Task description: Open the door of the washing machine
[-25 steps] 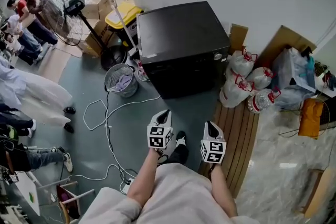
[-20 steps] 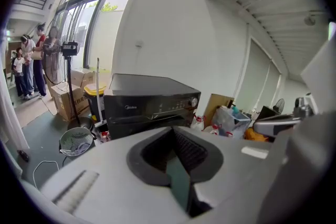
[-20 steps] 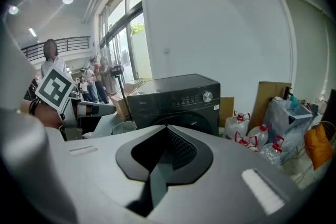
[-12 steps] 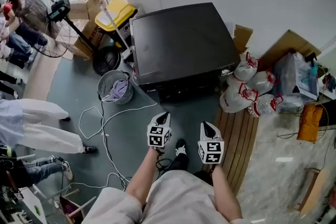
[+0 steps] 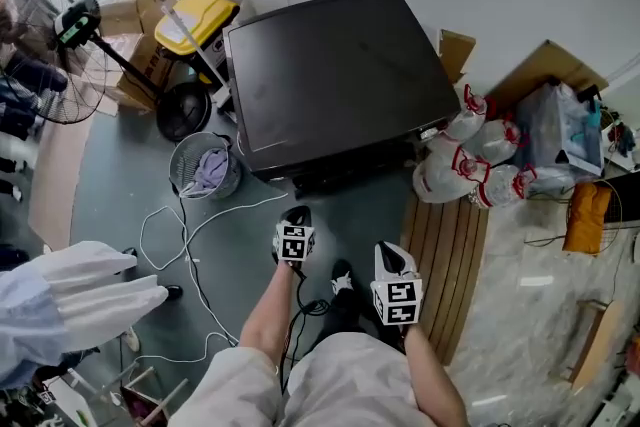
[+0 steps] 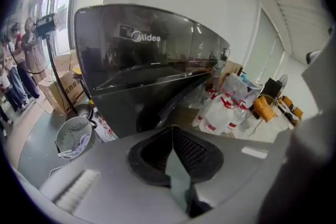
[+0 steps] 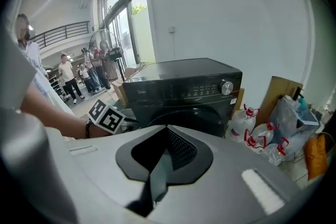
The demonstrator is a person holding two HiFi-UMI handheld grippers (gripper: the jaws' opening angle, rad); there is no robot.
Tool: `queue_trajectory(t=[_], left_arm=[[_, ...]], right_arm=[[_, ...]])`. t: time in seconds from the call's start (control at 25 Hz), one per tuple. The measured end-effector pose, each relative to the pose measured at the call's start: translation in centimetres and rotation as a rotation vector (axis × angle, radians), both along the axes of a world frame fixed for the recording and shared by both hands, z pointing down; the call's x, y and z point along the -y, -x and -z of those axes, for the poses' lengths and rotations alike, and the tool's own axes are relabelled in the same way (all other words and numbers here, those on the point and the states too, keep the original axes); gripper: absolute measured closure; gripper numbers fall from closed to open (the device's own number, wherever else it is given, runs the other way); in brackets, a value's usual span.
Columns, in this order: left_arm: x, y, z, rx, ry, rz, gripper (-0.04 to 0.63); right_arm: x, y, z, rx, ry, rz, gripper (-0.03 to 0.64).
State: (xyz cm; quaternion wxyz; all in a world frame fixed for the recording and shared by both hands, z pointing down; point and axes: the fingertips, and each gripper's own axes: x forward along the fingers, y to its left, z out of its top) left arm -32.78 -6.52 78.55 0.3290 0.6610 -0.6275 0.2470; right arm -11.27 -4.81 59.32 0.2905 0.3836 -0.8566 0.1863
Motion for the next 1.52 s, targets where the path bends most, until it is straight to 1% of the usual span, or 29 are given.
queue_trajectory(t=[0.04,0.12,0.2,0.28,0.36,0.44,0.56,0.68,0.84,0.96,1.08,1.16,1.52], left_arm=[[0.3,0.5,-0.7,0.013,0.007,-0.008,0.532],[0.9,1.0,-1.0,0.021,0.027,-0.029,0.496],[1.4,1.2,-1.5,0.033,0.054,-0.061,0.480],[1.9,1.7,-2.7,0.068,0.077,-0.106,0.448],[2.8,1.9,-3.8,0.106,0.078,-0.160,0.426],[3.7,1.7,-4.6,0.130,0.079,-0.211,0.396],[4.8,1.4,-5.8,0.158,0.102,-0.292,0.352],[5.5,1.1,-6.7,0.193,0.120,-0.361,0.348],[6.7,0.3,-8.1,0.217,0.126,-0.428,0.348],[7.1,-0.4,-8.5,0.210,0.107,-0.426,0.344],[6.9,-0.3,-8.4,0.191,0.075,-0.372,0.359],[6.8,-0.2,-8.4,0.194,0.068,-0.353,0.362],[6.5,-0.5,-8.5,0.209,0.087,-0.368,0.371]], right_arm=[[-0.1,0.1,-0.3,-0.003,-0.002,0.008,0.617],[-0.2,0.2,-0.9,-0.011,0.007,0.022,0.617],[-0.2,0.1,-1.5,-0.018,0.021,0.020,0.617],[-0.2,0.0,-1.8,-0.020,0.035,0.010,0.617],[-0.5,0.0,-2.4,-0.022,0.057,0.003,0.617],[-0.7,-0.2,-3.1,-0.024,0.077,0.003,0.617],[-0.6,-0.3,-3.8,-0.017,0.092,0.001,0.617],[-0.4,-1.0,-4.2,-0.021,0.101,-0.009,0.617],[-0.2,-2.5,-5.1,-0.012,0.112,-0.045,0.617],[-0.2,-3.8,-6.0,-0.013,0.120,-0.056,0.617],[-0.4,-4.2,-6.6,-0.011,0.120,-0.054,0.617],[-0.5,-4.4,-6.9,-0.006,0.121,-0.055,0.617],[-1.1,-3.5,-6.6,0.008,0.116,-0.029,0.617]])
